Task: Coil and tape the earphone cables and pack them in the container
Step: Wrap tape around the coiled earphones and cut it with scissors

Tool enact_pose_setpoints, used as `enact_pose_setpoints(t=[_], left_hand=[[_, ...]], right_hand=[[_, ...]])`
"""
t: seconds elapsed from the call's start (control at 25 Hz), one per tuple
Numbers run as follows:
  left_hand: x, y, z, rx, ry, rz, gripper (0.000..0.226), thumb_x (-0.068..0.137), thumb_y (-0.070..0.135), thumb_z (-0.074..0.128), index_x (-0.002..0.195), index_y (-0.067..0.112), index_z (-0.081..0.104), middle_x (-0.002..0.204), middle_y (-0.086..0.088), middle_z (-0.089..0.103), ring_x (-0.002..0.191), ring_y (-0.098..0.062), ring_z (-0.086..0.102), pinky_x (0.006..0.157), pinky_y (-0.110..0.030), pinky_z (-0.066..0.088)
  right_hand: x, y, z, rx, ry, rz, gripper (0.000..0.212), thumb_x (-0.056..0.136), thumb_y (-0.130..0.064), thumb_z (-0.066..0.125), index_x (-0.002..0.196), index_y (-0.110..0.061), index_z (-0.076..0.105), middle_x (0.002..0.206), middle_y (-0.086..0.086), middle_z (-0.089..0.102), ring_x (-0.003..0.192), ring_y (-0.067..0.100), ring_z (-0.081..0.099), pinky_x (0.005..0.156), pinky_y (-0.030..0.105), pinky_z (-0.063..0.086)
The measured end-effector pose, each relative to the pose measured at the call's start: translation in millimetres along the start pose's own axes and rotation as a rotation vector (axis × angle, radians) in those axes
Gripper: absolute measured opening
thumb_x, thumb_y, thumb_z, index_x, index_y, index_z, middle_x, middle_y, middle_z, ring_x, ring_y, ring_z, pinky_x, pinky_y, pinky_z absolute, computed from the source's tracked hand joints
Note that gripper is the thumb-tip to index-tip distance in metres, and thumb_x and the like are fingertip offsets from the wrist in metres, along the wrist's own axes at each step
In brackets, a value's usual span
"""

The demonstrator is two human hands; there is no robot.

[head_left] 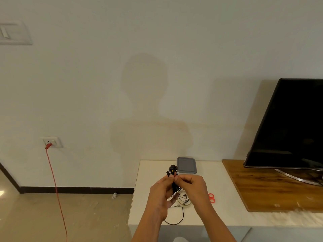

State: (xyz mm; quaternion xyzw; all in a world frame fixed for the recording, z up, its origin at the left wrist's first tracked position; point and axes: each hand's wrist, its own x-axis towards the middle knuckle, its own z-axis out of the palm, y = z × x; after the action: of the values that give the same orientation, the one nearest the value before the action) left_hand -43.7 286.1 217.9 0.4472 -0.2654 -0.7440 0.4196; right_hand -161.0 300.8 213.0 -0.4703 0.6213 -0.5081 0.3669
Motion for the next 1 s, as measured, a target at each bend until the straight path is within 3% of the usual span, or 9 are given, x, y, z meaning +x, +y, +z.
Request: enact_pose_setpoints(t=[0.12, 0.28, 0.56, 0.64, 0.76, 1.0], left_hand=[[0, 5, -1, 0.079, -0.036, 0.022, 0.018, 0.092, 0.016, 0.060, 0.103, 0.010, 0.073, 0.095, -0.016, 0.075, 0.089, -0.021, 0.070, 0.086, -0.046, 0.056], [-1, 9, -1, 0.145, -0.110, 0.036, 0.021, 0.097, 0.014, 0.052, 0.103, 0.010, 0.072, 0.100, -0.021, 0.073, 0.098, -0.028, 0.070, 0.082, -0.054, 0.056], [9, 7, -10, 0.148, -0.115, -0.007, 0.020, 0.090, 0.002, 0.060, 0.110, 0.006, 0.062, 0.093, -0.022, 0.071, 0.087, -0.031, 0.072, 0.066, -0.050, 0.060], [9, 4, -14, 0.164, -0.119, -0.036, 0.020, 0.089, 0.002, 0.061, 0.108, 0.005, 0.063, 0.090, -0.022, 0.071, 0.086, -0.030, 0.071, 0.064, -0.049, 0.060], [15, 0, -20, 0.197, -0.059, -0.016, 0.021, 0.084, -0.001, 0.066, 0.105, 0.001, 0.063, 0.091, -0.023, 0.072, 0.084, -0.032, 0.072, 0.065, -0.048, 0.060], [19, -8, -20, 0.242, 0.024, 0.085, 0.018, 0.080, 0.004, 0.073, 0.097, -0.002, 0.070, 0.092, -0.025, 0.072, 0.085, -0.036, 0.072, 0.071, -0.046, 0.060]], right_hand=[[3, 0, -7, 0.172, -0.103, 0.127, 0.012, 0.086, -0.019, 0.067, 0.084, -0.017, 0.078, 0.083, 0.003, 0.076, 0.086, 0.013, 0.070, 0.076, 0.022, 0.047], [7, 4, -11, 0.174, -0.124, 0.159, 0.015, 0.086, -0.027, 0.066, 0.085, -0.018, 0.078, 0.086, 0.007, 0.075, 0.085, 0.016, 0.066, 0.078, 0.027, 0.044], [10, 13, -15, 0.143, -0.287, 0.156, 0.021, 0.090, -0.029, 0.059, 0.097, -0.017, 0.075, 0.084, -0.001, 0.074, 0.076, 0.005, 0.065, 0.074, 0.021, 0.045], [12, 19, -17, 0.126, -0.325, 0.141, 0.024, 0.087, -0.032, 0.061, 0.098, -0.015, 0.074, 0.088, 0.002, 0.074, 0.081, 0.008, 0.067, 0.078, 0.022, 0.048], [15, 28, -17, 0.078, -0.342, 0.133, 0.021, 0.087, -0.030, 0.063, 0.097, -0.017, 0.075, 0.095, 0.006, 0.075, 0.094, 0.019, 0.068, 0.088, 0.028, 0.051], [12, 33, -16, 0.060, -0.308, 0.194, 0.017, 0.090, -0.027, 0.060, 0.097, -0.020, 0.074, 0.093, 0.000, 0.075, 0.086, 0.010, 0.066, 0.079, 0.022, 0.048]])
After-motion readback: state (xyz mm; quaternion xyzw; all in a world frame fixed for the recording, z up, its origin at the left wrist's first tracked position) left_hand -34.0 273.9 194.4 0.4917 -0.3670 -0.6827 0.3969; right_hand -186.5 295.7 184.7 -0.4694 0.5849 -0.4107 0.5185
